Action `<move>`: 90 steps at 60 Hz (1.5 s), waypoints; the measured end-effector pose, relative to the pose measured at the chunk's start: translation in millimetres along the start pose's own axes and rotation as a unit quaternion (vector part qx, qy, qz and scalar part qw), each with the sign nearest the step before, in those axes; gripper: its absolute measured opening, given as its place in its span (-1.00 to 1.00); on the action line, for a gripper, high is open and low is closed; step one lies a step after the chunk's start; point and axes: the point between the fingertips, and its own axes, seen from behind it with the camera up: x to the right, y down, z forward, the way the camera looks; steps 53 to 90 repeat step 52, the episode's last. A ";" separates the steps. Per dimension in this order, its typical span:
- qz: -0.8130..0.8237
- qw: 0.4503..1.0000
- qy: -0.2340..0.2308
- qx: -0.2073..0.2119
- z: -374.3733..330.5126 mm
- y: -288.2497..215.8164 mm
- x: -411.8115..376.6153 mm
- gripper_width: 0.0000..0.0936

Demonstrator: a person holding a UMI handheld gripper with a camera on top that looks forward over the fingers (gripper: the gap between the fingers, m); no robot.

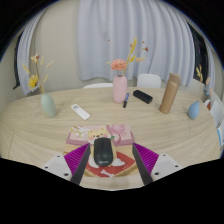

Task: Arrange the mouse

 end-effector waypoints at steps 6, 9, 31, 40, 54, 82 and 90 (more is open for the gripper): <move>0.008 1.000 0.001 0.000 -56.1 3.3 17.2 0.83; 0.012 1.000 0.004 -0.003 -82.8 10.8 27.3 0.83; 0.017 0.999 0.033 -0.012 -224.6 96.8 87.2 0.85; 0.011 0.999 0.042 -0.017 -258.3 129.9 106.5 0.84; 0.001 0.999 0.046 -0.014 -285.0 153.8 115.3 0.84; 0.001 0.999 0.046 -0.014 -285.0 153.8 115.3 0.84; 0.001 0.999 0.046 -0.014 -285.0 153.8 115.3 0.84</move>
